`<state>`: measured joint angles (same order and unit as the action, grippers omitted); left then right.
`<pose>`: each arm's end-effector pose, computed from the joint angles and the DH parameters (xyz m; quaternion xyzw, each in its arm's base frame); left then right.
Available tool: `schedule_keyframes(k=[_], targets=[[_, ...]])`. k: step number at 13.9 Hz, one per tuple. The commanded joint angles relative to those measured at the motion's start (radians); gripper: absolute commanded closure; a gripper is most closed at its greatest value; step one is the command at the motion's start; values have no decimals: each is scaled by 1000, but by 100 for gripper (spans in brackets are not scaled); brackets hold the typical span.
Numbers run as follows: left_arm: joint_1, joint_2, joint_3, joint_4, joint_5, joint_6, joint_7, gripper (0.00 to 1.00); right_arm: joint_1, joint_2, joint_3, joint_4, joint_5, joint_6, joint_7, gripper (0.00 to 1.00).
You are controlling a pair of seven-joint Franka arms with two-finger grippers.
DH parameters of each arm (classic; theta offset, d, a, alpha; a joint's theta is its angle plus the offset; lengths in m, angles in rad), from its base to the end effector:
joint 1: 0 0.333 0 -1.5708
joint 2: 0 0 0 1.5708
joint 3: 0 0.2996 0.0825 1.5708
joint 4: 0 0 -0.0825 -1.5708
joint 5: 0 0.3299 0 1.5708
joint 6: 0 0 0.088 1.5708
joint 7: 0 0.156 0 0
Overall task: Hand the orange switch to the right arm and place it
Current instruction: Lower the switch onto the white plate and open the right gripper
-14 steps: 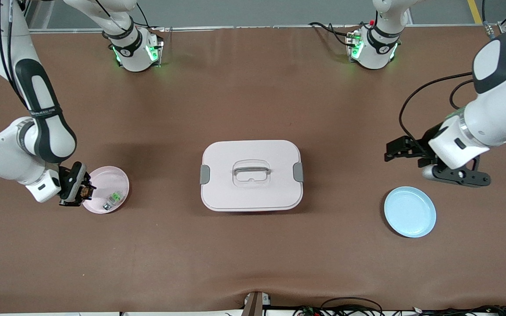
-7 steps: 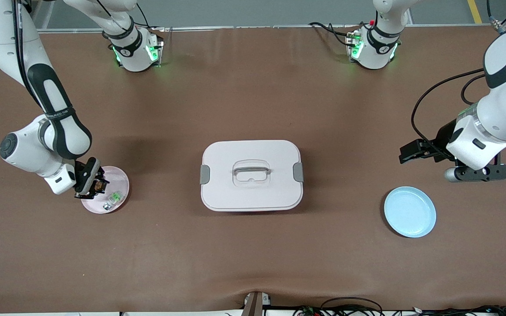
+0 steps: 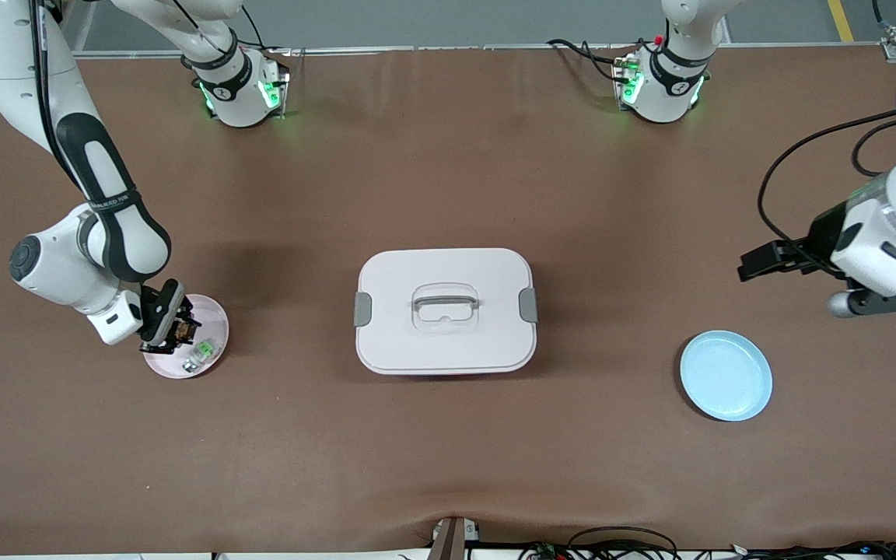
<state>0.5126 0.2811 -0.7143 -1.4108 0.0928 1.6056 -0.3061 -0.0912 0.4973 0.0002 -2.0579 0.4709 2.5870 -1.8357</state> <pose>0.5625 -0.0556 0.5098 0.9972 0.0590 -0.0203 0.0413 0.5583 -0.0476 0.1751 -0.7756 -0.6184 -0.1123 0.0592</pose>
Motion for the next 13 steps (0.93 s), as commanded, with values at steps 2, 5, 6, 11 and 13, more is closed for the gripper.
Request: schedule_keyframes(k=[2, 5, 6, 11, 13], targets=[[65, -16, 4, 35, 18, -41, 120, 0, 25, -14, -3, -19, 32, 25, -31, 0], [84, -19, 10, 33, 19, -56, 180, 0, 24, -14, -2, -19, 32, 24, -31, 0], [84, -20, 9, 35, 37, -62, 180, 0, 24, -14, -2, -19, 32, 25, -31, 0], [81, -54, -1, 35, 80, -92, 180, 0, 19, -16, -3, -18, 34, 10, -27, 0], [79, -62, -2, 35, 99, -99, 182, 0, 18, -17, -3, -11, 34, 1, -16, 0]])
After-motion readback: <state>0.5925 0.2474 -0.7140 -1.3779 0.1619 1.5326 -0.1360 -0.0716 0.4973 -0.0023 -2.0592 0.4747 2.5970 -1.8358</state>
